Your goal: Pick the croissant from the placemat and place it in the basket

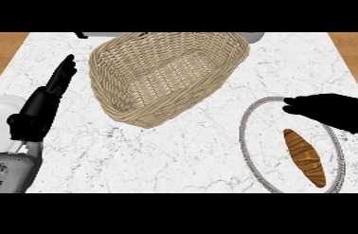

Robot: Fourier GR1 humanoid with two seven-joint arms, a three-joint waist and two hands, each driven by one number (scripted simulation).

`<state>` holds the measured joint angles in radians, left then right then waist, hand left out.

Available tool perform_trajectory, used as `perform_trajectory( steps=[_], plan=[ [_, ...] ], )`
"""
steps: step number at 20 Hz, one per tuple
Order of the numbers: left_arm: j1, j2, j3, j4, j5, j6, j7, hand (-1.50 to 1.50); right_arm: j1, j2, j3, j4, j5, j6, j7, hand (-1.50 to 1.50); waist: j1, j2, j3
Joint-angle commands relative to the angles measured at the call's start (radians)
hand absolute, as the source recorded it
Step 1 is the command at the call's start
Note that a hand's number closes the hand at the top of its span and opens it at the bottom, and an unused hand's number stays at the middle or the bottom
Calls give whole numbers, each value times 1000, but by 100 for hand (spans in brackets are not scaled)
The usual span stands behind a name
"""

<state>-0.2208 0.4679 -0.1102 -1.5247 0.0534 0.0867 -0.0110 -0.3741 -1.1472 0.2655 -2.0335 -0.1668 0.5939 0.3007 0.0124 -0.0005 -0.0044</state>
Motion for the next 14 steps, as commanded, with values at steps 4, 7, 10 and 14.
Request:
perform_trajectory(
  steps=[4,7,10,14],
  plan=[
    [1,-19,14,0,-29,6,-3,0,-103,-41,16,112,-22,272,19,-150,2,3,4],
    [-5,-38,26,27,-17,-27,-4,0,-125,34,31,126,24,317,61,-150,-3,2,4],
    [69,-64,-15,-87,-78,20,27,0,-101,43,-14,210,120,383,-47,-150,-2,1,5],
    [30,-82,30,2,-83,-8,-46,0,-102,163,14,214,221,390,-48,-150,-7,3,4]
  ],
)
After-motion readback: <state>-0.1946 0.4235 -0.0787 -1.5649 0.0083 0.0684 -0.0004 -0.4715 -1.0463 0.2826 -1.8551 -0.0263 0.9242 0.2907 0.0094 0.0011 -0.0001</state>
